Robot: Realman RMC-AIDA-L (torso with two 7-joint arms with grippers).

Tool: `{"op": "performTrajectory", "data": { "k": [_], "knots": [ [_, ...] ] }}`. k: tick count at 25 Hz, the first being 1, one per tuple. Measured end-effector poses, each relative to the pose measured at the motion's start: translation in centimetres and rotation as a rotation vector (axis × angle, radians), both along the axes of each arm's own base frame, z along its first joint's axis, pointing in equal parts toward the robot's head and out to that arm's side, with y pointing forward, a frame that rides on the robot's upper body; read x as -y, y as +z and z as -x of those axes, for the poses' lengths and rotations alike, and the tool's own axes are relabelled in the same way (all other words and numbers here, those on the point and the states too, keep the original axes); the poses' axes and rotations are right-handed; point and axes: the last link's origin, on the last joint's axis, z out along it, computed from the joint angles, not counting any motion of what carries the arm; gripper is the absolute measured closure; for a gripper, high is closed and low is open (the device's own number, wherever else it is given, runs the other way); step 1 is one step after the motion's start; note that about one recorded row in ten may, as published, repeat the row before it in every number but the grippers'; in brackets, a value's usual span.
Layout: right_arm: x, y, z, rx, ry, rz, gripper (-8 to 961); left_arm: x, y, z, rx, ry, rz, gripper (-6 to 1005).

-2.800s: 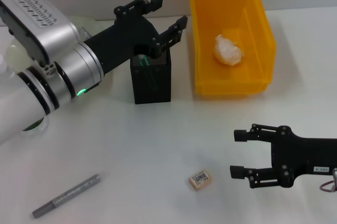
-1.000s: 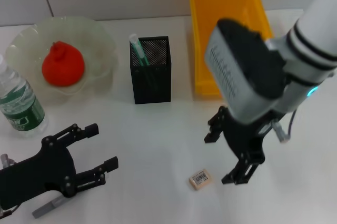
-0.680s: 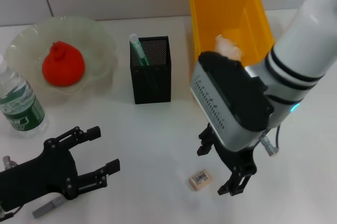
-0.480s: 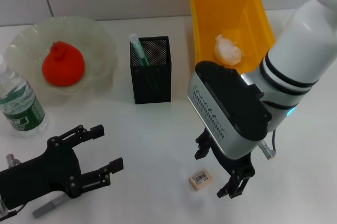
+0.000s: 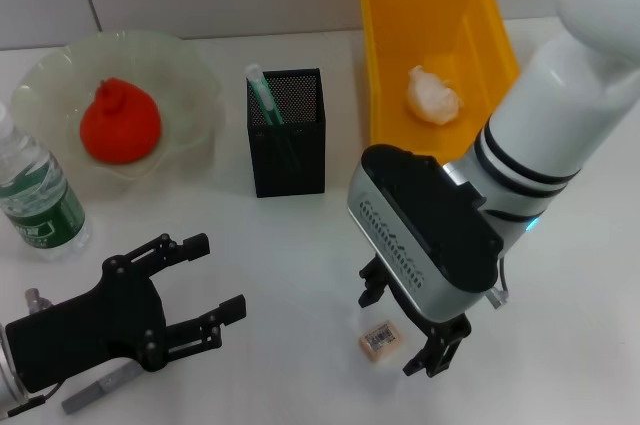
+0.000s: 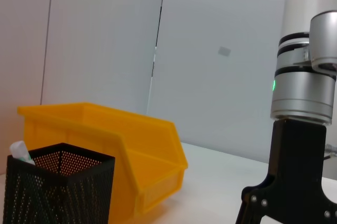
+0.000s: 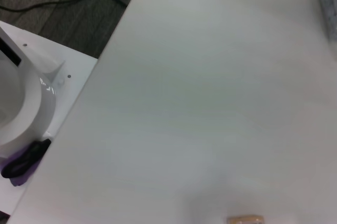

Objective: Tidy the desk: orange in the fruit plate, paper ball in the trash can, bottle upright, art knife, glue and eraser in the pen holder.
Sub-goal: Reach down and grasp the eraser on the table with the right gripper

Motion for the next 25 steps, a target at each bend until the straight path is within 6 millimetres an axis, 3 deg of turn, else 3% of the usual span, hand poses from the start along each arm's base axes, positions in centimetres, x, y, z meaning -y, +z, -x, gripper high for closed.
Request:
{"op": "performTrajectory", "data": {
  "k": [7, 18, 23, 25],
  "knots": [
    [-0.2, -0.8, -0.3, 0.000, 0.027, 0.003, 119, 0.0, -0.2, -0.1, 0.004, 0.003, 0.001, 157],
    [-0.1, -1.4, -0.5, 0.001, 0.022, 0.009, 221, 0.1, -0.5, -0.2, 0.012, 0.010, 0.005, 157],
    [-0.2, -1.5, -0.8, 0.003, 0.011, 0.005, 413, 0.2, -0.6, -0.2, 0.012, 0.009, 0.008, 157],
    [-0.2, -1.6, -0.9, 0.005, 0.006, 0.004, 414, 0.2, -0.6, -0.2, 0.013, 0.008, 0.009, 157]
  ]
}}
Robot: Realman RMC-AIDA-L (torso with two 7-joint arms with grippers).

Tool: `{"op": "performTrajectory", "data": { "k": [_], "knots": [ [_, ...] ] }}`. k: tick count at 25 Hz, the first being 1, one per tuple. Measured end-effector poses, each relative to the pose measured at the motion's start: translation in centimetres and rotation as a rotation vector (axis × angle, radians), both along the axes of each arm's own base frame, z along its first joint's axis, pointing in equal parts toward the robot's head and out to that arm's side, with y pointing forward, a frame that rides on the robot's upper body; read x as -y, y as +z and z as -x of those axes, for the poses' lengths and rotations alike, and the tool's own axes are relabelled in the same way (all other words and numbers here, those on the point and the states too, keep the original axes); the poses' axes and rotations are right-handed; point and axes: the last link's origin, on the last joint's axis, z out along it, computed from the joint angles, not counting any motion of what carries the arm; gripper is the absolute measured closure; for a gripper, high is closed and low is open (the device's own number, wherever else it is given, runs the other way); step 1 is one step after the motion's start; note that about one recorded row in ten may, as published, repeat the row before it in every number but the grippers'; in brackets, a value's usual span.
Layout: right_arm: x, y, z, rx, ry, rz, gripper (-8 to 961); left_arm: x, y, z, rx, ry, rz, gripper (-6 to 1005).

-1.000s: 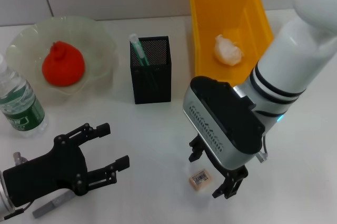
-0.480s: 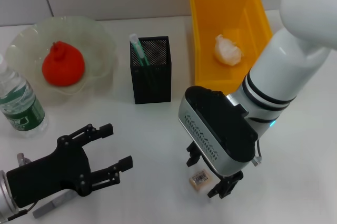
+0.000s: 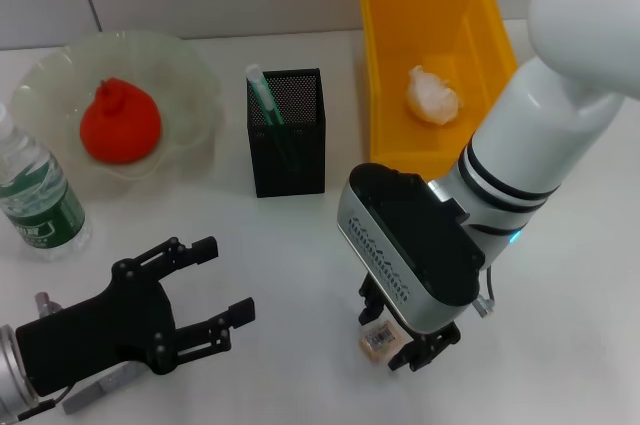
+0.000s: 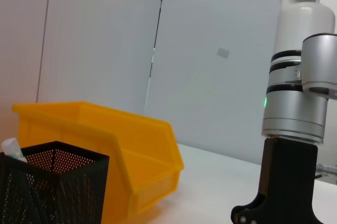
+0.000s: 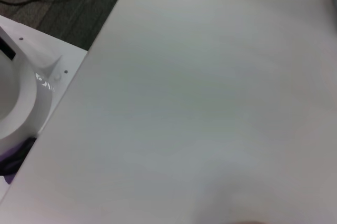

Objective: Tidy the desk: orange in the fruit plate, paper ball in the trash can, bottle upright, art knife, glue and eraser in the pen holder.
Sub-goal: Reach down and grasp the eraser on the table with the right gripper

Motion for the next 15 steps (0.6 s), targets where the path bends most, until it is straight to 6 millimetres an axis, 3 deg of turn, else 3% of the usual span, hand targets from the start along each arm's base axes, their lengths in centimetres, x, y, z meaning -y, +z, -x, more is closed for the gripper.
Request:
{"op": "performTrajectory", "data": {
  "k": [15],
  "knots": [
    [0.03, -0.72, -0.47, 0.028, -0.003, 0.013, 476, -0.17, -0.15, -0.35, 0.003, -0.013, 0.005, 157]
  ]
}}
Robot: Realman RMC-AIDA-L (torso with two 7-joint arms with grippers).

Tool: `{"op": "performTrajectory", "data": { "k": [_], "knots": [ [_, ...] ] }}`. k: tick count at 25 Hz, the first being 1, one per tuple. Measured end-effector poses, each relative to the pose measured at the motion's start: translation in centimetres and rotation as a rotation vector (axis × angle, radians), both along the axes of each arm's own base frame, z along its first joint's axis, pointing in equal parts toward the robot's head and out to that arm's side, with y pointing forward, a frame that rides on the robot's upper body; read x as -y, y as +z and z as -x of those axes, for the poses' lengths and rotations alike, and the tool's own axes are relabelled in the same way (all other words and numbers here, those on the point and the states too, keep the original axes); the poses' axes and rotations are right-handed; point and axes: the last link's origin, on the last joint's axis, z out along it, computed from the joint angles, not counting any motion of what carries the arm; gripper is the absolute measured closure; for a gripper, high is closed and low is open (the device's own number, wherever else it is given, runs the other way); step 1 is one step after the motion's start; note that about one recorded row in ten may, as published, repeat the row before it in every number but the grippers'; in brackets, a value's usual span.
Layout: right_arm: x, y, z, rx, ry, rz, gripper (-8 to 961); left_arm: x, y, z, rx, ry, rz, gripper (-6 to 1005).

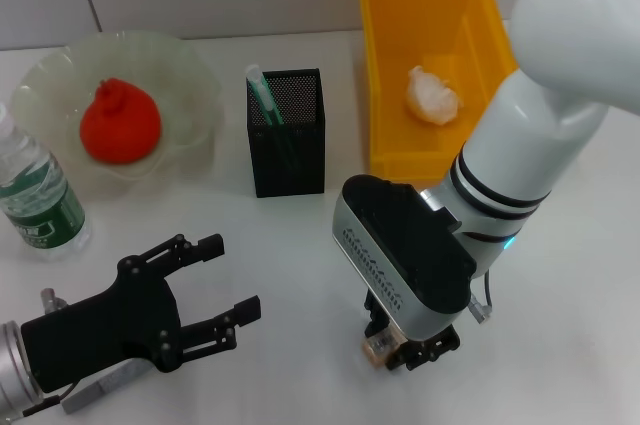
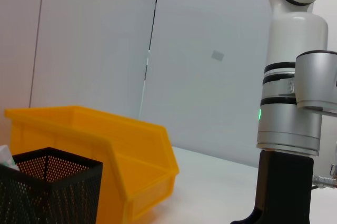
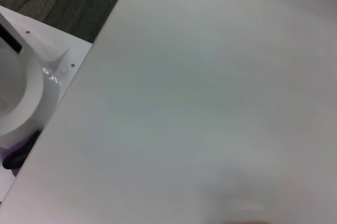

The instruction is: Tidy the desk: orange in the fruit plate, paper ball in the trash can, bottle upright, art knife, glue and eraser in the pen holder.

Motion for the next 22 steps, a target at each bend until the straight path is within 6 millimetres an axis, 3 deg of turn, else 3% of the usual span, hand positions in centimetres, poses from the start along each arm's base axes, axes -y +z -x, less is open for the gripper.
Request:
{"op": "performTrajectory", "data": {
  "k": [2, 8, 12, 17, 22],
  "knots": [
    [0.0, -0.1, 0.0, -0.002, -0.006, 0.002, 487, 0.0, 0.0, 0.0, 0.000, 0.000, 0.000, 157],
    [-0.3, 0.1, 0.3, -0.023, -0.011, -0.008, 659, -0.2, 0.1, -0.1, 0.004, -0.008, -0.001, 158],
    [-1.0, 0.9, 1.3, -0.081, -0.047, -0.064, 680, -0.2, 0.2, -0.2, 0.003, -0.011, -0.002, 158],
    [-2.9, 3.7, 2.9, -0.211, -0.141, -0.220, 684, 0.0, 0.5, -0.2, 0.012, -0.027, -0.011, 158],
    [-5.3, 8.3, 4.4, -0.438, -0.274, -0.445, 681, 0.4, 0.8, -0.2, 0.030, -0.040, -0.014, 158]
  ]
}}
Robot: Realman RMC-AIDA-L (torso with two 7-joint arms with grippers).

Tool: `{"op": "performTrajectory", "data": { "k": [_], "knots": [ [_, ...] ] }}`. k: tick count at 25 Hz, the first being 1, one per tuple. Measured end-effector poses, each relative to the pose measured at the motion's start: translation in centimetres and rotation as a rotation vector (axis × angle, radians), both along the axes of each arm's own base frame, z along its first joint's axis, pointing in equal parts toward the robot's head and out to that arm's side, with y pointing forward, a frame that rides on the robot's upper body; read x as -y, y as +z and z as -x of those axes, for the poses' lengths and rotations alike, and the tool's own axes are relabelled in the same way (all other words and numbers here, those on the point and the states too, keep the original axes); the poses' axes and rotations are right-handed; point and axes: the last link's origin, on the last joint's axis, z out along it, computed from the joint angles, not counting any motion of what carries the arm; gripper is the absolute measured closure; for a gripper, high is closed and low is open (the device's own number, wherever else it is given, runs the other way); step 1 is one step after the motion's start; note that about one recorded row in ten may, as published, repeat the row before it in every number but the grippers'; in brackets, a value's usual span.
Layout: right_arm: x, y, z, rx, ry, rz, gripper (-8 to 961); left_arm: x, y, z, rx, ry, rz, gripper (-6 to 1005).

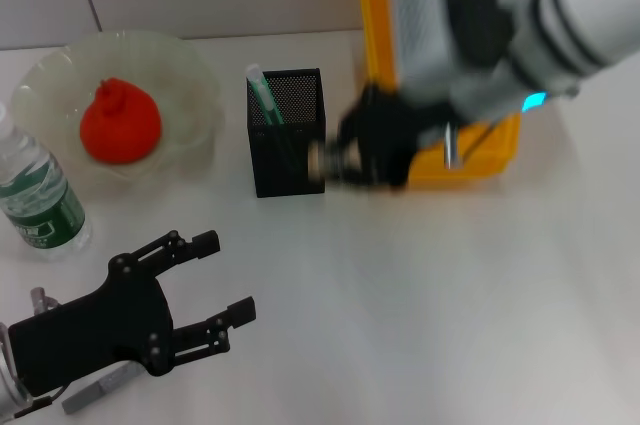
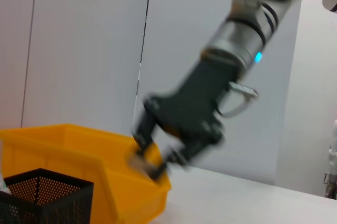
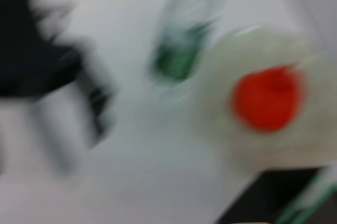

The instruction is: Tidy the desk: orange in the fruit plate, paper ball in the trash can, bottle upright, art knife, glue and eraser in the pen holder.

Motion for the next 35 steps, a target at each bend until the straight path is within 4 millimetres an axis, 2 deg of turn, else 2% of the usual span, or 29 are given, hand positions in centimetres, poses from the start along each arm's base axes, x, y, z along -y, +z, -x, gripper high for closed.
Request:
{"op": "performTrajectory", "data": {
  "k": [4, 7, 11, 20, 35],
  "knots": [
    [-1.8, 2.8, 0.3, -0.194, -0.081, -0.175, 677, 0.2, 0.0, 0.0, 0.003, 0.000, 0.002, 158],
    [-2.8, 3.4, 0.0, -0.303, -0.131, -0.255, 675, 0.2, -0.1, 0.0, 0.006, 0.003, 0.009, 158],
    [-3.8, 2.8, -0.6, -0.364, -0.203, -0.270, 671, 0.1, 0.0, -0.3, 0.021, 0.000, 0.026, 158],
    [-5.4, 0.0, -1.2, -0.341, -0.297, -0.226, 662, 0.1, 0.1, -0.5, 0.029, -0.011, 0.035, 158],
    [-6.7, -1.7, -1.5, -0.304, -0.325, -0.251, 648, 0.4, 0.0, -0.9, 0.050, -0.031, 0.044, 159]
  ]
}}
